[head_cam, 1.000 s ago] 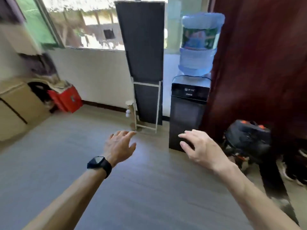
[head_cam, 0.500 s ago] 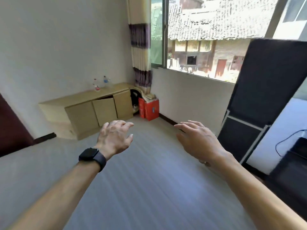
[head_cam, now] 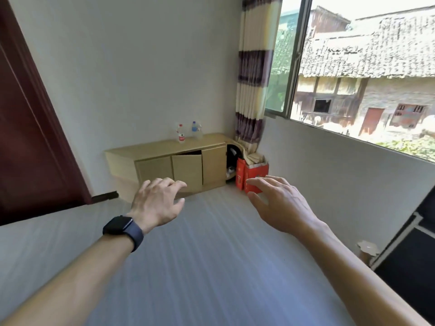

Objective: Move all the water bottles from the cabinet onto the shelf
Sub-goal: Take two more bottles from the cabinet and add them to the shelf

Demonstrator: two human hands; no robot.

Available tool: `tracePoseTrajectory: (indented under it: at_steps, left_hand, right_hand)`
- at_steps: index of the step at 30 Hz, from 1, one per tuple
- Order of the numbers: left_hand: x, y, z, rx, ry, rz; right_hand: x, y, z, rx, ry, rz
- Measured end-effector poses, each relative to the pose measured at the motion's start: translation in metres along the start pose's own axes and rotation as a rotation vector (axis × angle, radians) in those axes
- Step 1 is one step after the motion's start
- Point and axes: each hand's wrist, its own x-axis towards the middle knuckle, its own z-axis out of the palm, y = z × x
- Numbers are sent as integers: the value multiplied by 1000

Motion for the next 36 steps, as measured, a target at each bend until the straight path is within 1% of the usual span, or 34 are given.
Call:
tracePoseTrajectory:
  at_steps: [8, 14, 21, 28, 31, 36]
  left_hand:
    - [153, -47, 20, 64, 39, -128]
    - [248, -80, 52, 38, 48, -172]
    - [368, -141, 119, -4, 17, -160]
    - [517, -220, 183, -34, -35, -118]
    - [576, -237, 209, -59, -76, -103]
    - [671, -252, 258, -102, -79, -75]
  right_hand:
    - [174, 49, 40, 40, 22, -101]
    - [287, 66, 81, 43, -1, -153]
    - [419, 76, 153, 29, -13, -136]
    - [561, 90, 221, 33, -45, -54]
    - [613, 103, 248, 20, -50, -40]
    - [703, 139, 292, 15, -68, -11]
